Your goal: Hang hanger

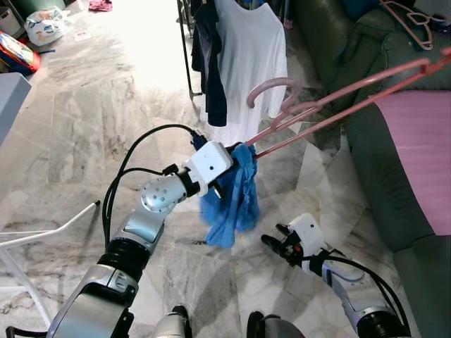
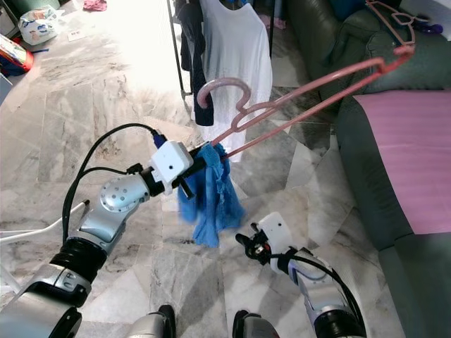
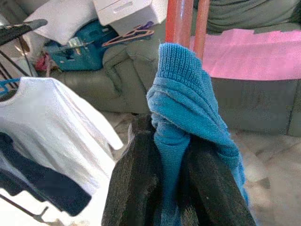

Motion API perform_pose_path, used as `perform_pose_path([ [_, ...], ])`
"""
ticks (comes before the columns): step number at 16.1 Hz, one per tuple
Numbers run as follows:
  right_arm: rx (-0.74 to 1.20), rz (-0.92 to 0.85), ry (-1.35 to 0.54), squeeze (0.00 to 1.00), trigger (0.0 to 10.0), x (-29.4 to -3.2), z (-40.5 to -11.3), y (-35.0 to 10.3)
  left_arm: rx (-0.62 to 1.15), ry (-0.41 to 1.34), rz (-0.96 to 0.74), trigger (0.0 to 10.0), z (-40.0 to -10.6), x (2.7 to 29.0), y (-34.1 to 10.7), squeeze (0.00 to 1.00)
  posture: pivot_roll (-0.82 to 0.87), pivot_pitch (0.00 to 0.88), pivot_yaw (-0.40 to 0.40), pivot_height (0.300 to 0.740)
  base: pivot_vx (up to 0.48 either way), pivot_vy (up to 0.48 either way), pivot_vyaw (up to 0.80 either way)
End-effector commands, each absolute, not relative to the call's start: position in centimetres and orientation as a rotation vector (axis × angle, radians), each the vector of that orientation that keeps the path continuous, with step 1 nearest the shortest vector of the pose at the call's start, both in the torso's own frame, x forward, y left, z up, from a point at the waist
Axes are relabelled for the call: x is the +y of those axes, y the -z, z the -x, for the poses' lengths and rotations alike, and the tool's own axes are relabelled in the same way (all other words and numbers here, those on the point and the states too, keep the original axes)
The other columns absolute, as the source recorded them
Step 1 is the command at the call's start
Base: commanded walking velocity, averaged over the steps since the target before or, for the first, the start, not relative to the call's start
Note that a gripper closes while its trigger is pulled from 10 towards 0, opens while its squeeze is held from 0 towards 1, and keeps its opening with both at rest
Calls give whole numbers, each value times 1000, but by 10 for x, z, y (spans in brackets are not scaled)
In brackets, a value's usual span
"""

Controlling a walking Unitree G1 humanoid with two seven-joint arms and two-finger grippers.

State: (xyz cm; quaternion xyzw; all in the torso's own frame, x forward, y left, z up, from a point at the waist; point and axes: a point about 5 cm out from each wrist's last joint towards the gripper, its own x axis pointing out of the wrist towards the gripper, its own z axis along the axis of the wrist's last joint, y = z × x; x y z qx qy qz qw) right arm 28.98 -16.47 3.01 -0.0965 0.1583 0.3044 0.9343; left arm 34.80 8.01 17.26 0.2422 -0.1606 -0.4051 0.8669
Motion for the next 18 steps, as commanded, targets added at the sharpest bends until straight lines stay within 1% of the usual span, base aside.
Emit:
perform_pose_path([
  [1,330,224,-577,1000,10000,-170,-290,-27,-370,843,-516,10000,-349,78,-177,0,37,247,14,740,0,0,0],
  [5,294,237,-514,1000,10000,-174,-294,-31,-409,827,-495,10000,-352,74,-185,0,45,251,18,740,0,0,0],
  [10,283,259,-523,1000,10000,-163,-299,-30,-551,845,-405,10000,-351,62,-229,0,59,255,24,740,0,0,0],
  [12,278,268,-528,1000,10000,-161,-301,-31,-573,847,-381,10000,-350,60,-237,0,63,254,25,740,0,0,0],
  [15,188,401,-450,1000,10000,-166,-314,-46,-582,862,-386,10000,-347,60,-240,0,64,254,27,740,0,0,0],
  [17,118,444,-360,1000,10000,-174,-324,-61,-570,866,-385,10000,-346,60,-237,0,63,256,27,740,0,0,0],
  [18,98,479,-343,1000,10000,-176,-326,-65,-568,868,-385,10000,-346,60,-236,0,61,256,25,740,0,0,0],
])
